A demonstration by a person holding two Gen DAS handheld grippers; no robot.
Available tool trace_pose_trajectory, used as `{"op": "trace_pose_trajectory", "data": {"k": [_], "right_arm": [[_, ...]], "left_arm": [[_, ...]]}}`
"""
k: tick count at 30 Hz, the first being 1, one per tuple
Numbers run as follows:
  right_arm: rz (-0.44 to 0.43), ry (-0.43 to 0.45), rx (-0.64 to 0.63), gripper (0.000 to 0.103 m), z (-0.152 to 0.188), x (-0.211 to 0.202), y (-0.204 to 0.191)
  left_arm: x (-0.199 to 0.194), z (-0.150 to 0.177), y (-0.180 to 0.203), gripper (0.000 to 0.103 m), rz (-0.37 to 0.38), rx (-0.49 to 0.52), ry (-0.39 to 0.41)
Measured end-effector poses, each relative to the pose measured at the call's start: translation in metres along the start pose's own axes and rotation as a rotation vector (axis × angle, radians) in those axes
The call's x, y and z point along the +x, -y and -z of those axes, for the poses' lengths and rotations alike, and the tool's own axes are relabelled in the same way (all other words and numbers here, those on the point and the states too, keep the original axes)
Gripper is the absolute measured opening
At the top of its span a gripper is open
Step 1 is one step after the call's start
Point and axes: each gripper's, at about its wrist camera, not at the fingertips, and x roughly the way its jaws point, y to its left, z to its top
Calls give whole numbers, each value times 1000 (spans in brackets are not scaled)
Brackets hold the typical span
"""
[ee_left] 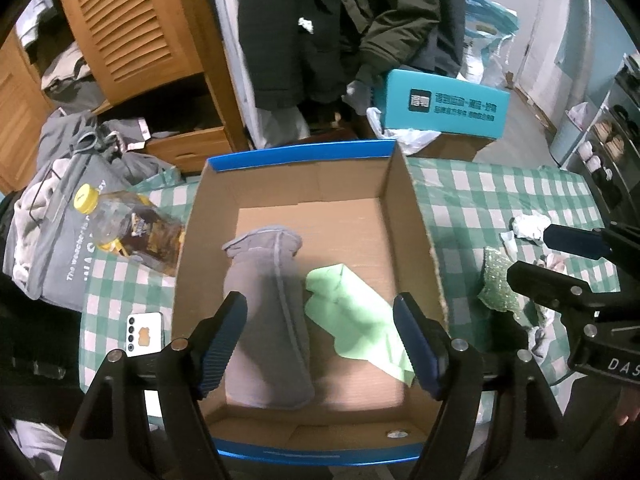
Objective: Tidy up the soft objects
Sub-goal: 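Withdraw both tools from the box toward the remaining items on the table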
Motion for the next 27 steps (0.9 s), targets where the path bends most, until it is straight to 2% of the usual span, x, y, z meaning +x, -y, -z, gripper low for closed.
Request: {"op": "trace_pose_trajectory", "data": {"k": [27], "right_arm": [[80,-1,170,64,46,-23,102]], "left_arm": [[14,-5,108,79,68,180,-55]]}}
